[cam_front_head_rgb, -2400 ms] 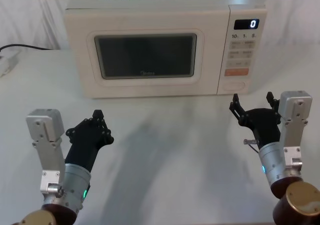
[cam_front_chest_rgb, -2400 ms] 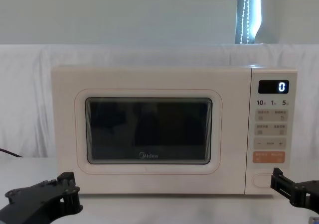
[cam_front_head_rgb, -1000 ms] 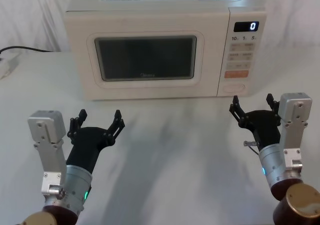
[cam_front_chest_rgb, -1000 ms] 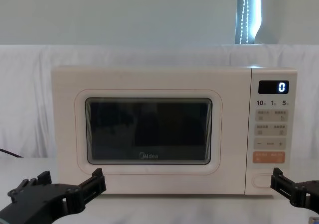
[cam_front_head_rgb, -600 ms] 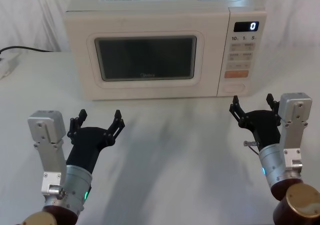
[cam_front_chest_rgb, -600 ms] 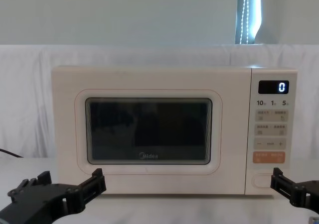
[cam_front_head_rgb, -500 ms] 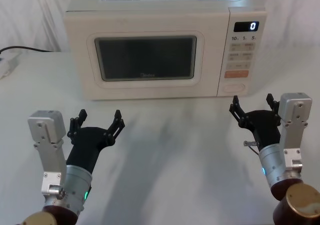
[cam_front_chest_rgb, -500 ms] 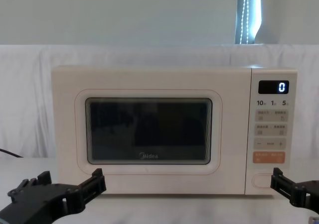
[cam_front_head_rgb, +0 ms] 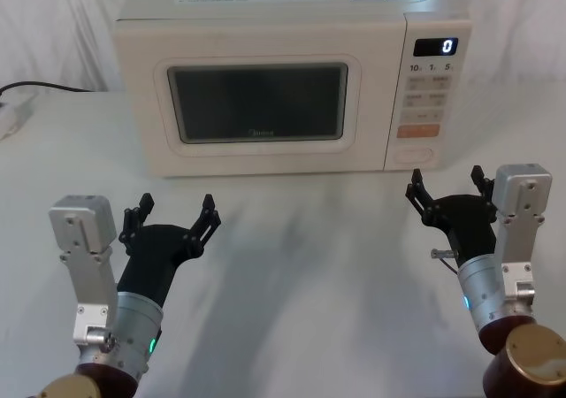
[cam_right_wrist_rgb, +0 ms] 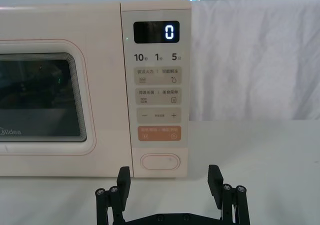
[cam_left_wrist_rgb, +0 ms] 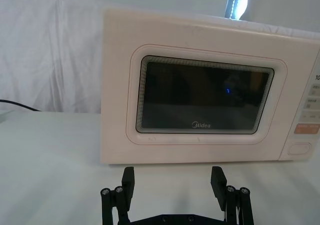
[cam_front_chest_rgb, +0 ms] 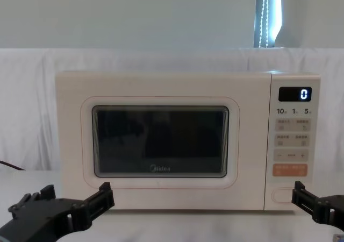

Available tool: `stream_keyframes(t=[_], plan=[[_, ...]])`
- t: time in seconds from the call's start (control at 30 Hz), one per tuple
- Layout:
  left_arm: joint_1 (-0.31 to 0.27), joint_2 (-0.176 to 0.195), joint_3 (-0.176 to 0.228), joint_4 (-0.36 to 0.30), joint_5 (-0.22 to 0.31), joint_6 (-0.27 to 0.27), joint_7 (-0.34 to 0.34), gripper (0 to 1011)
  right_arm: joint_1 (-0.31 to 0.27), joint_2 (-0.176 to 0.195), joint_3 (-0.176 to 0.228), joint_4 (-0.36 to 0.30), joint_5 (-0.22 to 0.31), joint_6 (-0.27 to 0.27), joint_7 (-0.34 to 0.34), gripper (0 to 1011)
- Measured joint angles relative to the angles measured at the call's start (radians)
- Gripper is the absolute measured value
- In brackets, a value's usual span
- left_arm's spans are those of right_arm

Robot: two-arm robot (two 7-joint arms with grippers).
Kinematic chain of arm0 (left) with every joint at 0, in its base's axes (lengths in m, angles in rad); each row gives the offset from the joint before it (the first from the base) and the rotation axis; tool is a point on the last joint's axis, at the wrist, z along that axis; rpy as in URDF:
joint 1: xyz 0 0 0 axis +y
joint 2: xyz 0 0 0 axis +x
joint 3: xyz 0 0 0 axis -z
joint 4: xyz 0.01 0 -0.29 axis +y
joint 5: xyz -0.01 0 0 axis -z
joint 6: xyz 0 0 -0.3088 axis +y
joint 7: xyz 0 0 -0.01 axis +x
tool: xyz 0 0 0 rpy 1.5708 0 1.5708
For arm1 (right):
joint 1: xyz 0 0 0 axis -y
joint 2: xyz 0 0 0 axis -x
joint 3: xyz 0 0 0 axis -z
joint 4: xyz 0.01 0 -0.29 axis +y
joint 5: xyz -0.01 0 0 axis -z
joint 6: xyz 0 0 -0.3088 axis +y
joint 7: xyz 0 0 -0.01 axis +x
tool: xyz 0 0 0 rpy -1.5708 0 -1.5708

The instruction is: Press the button to open the microwave door with one hand; close the microwave door with the other hand.

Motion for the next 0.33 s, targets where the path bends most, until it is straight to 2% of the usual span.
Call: stream_keyframes(t=[0.33], plan=[[0.000, 0.000, 0.000, 0.000, 0.000, 0.000, 0.000, 1001, 0.000, 0.000, 0.000, 0.000, 0.000, 0.000, 0.000, 1001]])
